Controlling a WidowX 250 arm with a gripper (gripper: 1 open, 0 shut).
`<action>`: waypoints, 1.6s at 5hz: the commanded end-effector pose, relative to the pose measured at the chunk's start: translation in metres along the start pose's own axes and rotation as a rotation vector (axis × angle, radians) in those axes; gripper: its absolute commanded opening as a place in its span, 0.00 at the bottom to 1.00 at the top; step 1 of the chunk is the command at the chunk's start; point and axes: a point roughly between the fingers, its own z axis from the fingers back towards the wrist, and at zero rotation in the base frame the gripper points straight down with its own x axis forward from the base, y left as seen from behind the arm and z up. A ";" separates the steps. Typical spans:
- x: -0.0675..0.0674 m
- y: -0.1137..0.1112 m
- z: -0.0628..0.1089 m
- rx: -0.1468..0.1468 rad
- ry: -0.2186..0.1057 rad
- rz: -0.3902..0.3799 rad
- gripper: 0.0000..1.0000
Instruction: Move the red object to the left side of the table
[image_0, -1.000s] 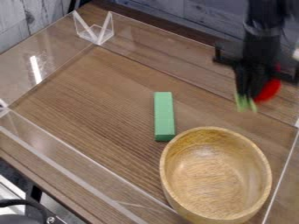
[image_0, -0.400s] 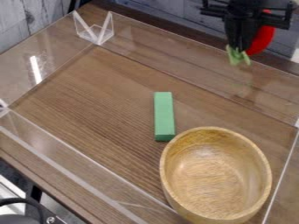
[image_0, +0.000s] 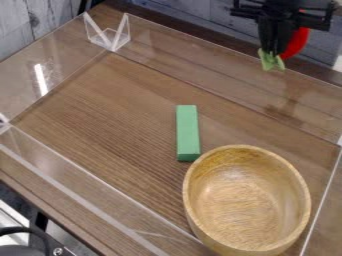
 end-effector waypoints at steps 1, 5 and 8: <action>0.008 -0.001 0.026 -0.020 -0.090 0.046 0.00; -0.010 0.014 0.052 -0.043 -0.157 0.142 0.00; -0.033 0.058 0.070 -0.018 -0.190 0.265 0.00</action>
